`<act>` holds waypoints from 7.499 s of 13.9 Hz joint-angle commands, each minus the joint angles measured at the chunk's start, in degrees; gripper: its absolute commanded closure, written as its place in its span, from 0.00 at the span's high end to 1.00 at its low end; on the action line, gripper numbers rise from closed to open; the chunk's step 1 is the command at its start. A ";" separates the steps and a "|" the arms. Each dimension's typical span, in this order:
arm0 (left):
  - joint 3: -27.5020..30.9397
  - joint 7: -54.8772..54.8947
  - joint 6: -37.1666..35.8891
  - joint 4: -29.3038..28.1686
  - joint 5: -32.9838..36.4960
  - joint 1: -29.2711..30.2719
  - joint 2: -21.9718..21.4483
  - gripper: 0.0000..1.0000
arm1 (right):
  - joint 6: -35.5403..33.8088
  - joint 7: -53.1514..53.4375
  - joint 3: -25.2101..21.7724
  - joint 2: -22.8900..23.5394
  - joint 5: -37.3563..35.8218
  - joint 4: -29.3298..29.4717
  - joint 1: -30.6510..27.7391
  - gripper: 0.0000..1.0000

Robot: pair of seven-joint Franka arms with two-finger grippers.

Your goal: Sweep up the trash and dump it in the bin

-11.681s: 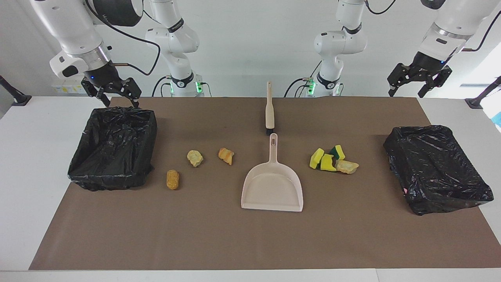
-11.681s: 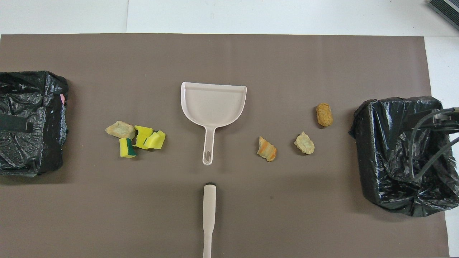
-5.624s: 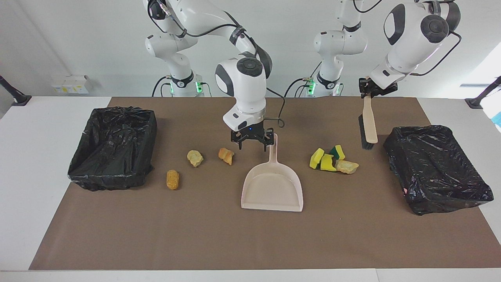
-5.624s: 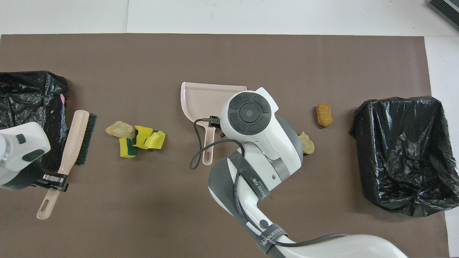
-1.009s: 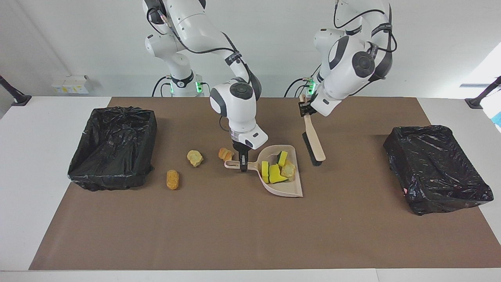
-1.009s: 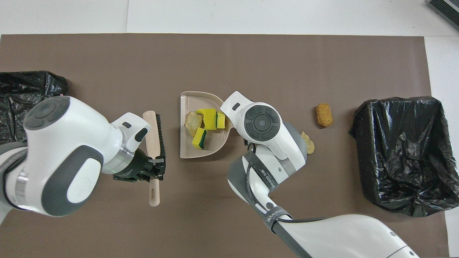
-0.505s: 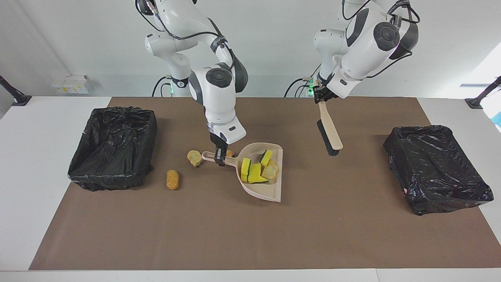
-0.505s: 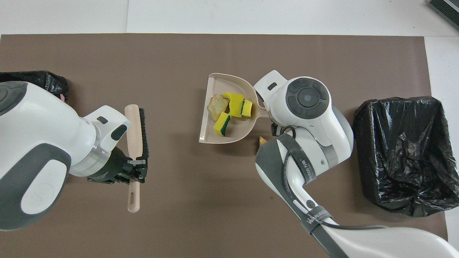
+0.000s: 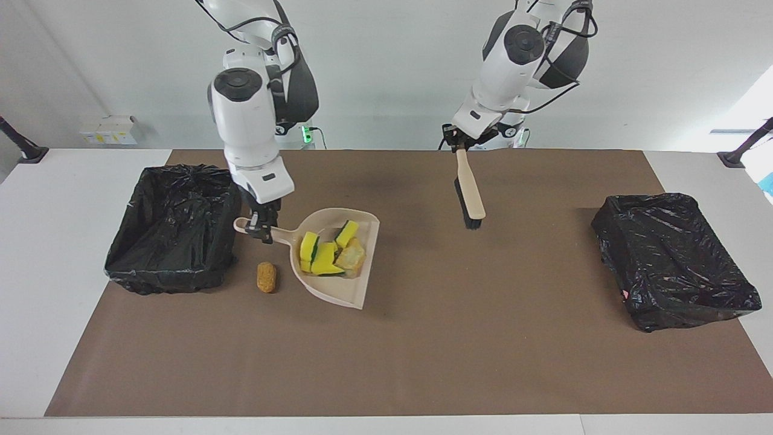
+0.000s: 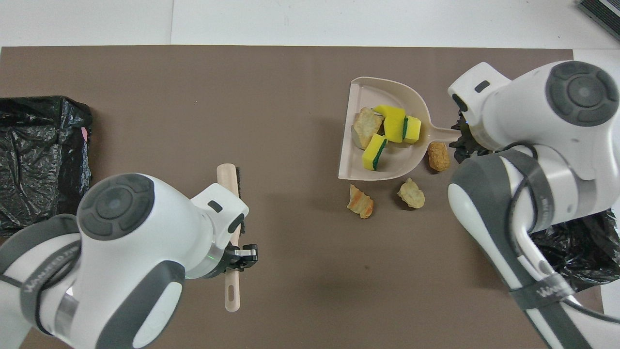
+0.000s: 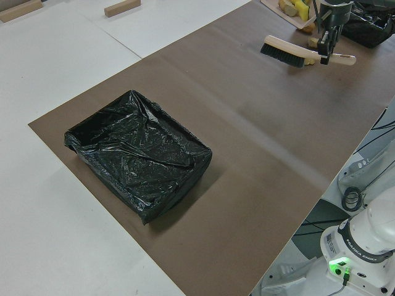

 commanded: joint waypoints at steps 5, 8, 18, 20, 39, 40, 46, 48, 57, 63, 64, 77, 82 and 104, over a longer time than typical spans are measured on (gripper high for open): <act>0.81 -6.83 17.94 -13.42 0.86 -11.74 2.10 0.00 | -2.38 -19.63 0.51 -2.77 1.24 -0.89 -14.50 0.00; 0.81 -6.22 20.31 -16.06 0.86 -12.81 2.27 0.00 | -2.47 -28.60 0.42 -3.30 1.24 -1.06 -21.44 0.00; 0.81 -4.19 28.84 -20.29 0.34 -14.30 2.71 0.01 | -0.90 -41.65 0.33 -6.81 -19.82 -5.70 -32.89 0.00; 0.81 -4.11 28.93 -20.29 0.42 -14.22 2.98 0.27 | 2.26 -35.00 0.42 -9.62 -27.19 -11.32 -30.53 0.00; 1.51 22.32 12.23 -6.40 3.05 16.70 -2.03 1.00 | -2.82 -23.27 1.12 -16.58 -21.11 -11.26 -19.37 0.00; 1.60 25.40 11.45 -6.40 3.23 18.46 -2.03 1.00 | -2.82 -22.05 1.12 -16.57 -17.34 -11.17 -16.83 0.00; 1.51 37.47 0.22 4.63 7.19 27.97 0.59 1.00 | -1.59 13.92 1.12 -10.70 -10.53 -10.91 -3.56 0.00; 1.60 37.90 -5.94 13.34 7.19 28.23 4.02 1.00 | 0.34 25.90 1.12 -8.59 -10.27 -10.29 -0.38 0.00; 2.48 38.70 -10.98 26.56 8.50 28.24 6.84 1.00 | 3.42 73.70 1.12 7.84 1.42 3.13 13.50 0.00; 2.48 41.06 -12.28 25.50 8.86 28.41 6.23 1.00 | 1.32 92.12 1.65 24.09 1.77 22.36 20.27 0.00; 2.57 41.07 -12.55 25.50 8.86 28.41 6.23 1.00 | 0.96 94.05 1.65 26.73 1.77 25.71 21.07 0.00; 2.66 40.98 -10.97 25.94 8.95 29.02 6.58 1.00 | -3.97 113.05 2.00 31.59 2.21 29.09 29.86 0.06; 2.66 41.07 -10.88 25.33 8.77 28.94 6.40 1.00 | -0.80 113.14 2.00 32.38 3.44 28.38 29.78 0.08; 2.04 7.77 17.49 33.94 7.80 11.37 28.18 1.00 | 13.44 126.32 2.44 -6.89 5.20 -22.22 39.17 1.00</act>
